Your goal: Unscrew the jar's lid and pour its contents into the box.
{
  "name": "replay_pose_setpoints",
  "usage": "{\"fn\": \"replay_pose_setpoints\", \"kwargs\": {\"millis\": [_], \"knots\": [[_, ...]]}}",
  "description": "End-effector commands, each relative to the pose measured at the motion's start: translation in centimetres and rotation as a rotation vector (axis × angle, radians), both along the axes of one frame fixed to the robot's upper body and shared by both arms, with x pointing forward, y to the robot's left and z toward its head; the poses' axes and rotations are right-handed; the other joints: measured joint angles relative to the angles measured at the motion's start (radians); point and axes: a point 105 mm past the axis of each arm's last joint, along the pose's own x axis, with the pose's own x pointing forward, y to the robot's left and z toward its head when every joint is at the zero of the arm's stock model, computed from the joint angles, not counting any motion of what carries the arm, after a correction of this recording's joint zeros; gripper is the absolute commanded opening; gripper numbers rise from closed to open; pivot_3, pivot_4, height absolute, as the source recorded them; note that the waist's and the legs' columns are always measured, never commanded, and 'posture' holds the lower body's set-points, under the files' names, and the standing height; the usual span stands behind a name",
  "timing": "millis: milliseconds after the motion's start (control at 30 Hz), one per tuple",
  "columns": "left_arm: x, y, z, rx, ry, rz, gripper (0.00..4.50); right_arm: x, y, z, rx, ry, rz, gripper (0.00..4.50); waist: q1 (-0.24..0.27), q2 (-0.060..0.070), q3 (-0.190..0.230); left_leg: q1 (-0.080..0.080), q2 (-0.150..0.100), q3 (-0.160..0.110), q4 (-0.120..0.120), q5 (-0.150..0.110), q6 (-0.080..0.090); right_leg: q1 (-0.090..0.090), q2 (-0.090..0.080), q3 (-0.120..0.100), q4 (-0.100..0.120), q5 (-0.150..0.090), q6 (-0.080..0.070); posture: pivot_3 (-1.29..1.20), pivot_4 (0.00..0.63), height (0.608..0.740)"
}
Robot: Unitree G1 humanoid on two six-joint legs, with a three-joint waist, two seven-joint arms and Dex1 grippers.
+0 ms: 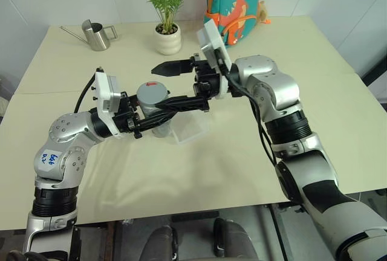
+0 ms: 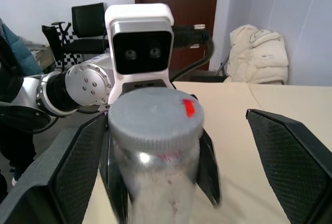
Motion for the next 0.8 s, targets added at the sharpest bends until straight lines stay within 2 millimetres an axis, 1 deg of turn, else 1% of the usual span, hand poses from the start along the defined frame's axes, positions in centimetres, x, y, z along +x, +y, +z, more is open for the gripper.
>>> {"fn": "replay_pose_setpoints", "kwargs": {"millis": [33, 267, 400, 500, 567, 633, 700, 800], "knots": [[-1.0, -0.5, 0.5, 0.004, -0.05, -0.049, 2.32, 0.6, -1.7, 0.8, 0.03, 0.004, -0.034, 4.48, 0.0, 0.0, 0.0, 0.0, 0.0, 0.0, 0.0, 0.0, 0.0, 0.0, 0.0, 0.0, 0.0, 0.0, 0.0, 0.0, 0.15, 0.74], [-1.1, -0.5, 0.4, 0.007, -0.046, -0.049, 2.32, 1.0, -3.4, 0.4, 0.008, 0.037, -0.044, 4.48, 0.0, 0.0, 0.0, 0.0, 0.0, 0.001, 0.0, 0.0, 0.0, 0.0, 0.0, 0.0, 0.0, 0.0, 0.0, 0.0, 0.15, 0.74], [-1.2, -0.4, 0.3, 0.007, -0.044, -0.048, 2.32, 0.0, -3.4, 1.7, 0.045, 0.046, 0.018, 4.48, 0.0, 0.0, 0.0, 0.0, 0.0, 0.001, 0.0, 0.0, 0.0, 0.0, 0.0, 0.0, 0.0, 0.0, 0.0, 0.0, 0.15, 0.74], [-1.2, -0.4, 0.3, 0.009, -0.042, -0.049, 2.32, -0.9, -2.6, 2.6, 0.068, 0.044, 0.062, 4.48, 0.0, 0.0, 0.0, 0.0, 0.0, 0.0, 0.0, 0.0, 0.0, 0.0, 0.0, 0.0, 0.0, 0.0, 0.0, 0.0, 0.15, 0.74], [-1.1, -0.4, 0.4, 0.01, -0.041, -0.049, 2.32, -1.5, -1.6, 2.7, 0.067, 0.038, 0.079, 4.48, 0.0, 0.0, 0.0, 0.0, 0.0, 0.0, 0.0, 0.0, 0.0, 0.0, 0.0, 0.0, 0.0, 0.0, 0.0, 0.0, 0.15, 0.74], [-1.1, -0.5, 0.4, 0.012, -0.039, -0.05, 2.32, -2.4, -0.1, 2.1, 0.041, 0.025, 0.104, 4.48, -0.001, 0.0, 0.0, 0.0, 0.0, 0.0, 0.0, 0.0, 0.0, 0.0, 0.0, 0.0, 0.0, 0.0, 0.0, 0.0, 0.15, 0.74], [-1.1, -0.5, 0.4, 0.011, -0.037, -0.052, 2.32, -3.1, 0.7, 1.6, 0.023, 0.02, 0.125, 4.48, -0.001, 0.0, 0.0, 0.0, 0.001, 0.0, 0.0, 0.0, 0.0, 0.0, 0.0, 0.0, 0.0, 0.0, 0.0, 0.0, 0.15, 0.74], [-1.0, -0.7, 0.3, 0.012, -0.032, -0.058, 2.32, -3.3, 2.5, 0.0, -0.035, -0.022, 0.123, 4.48, 0.0, 0.0, 0.0, 0.0, 0.001, 0.0, 0.0, 0.0, -0.001, 0.0, 0.0, 0.0, 0.0, 0.0, 0.0, 0.0, 0.15, 0.74]]}}
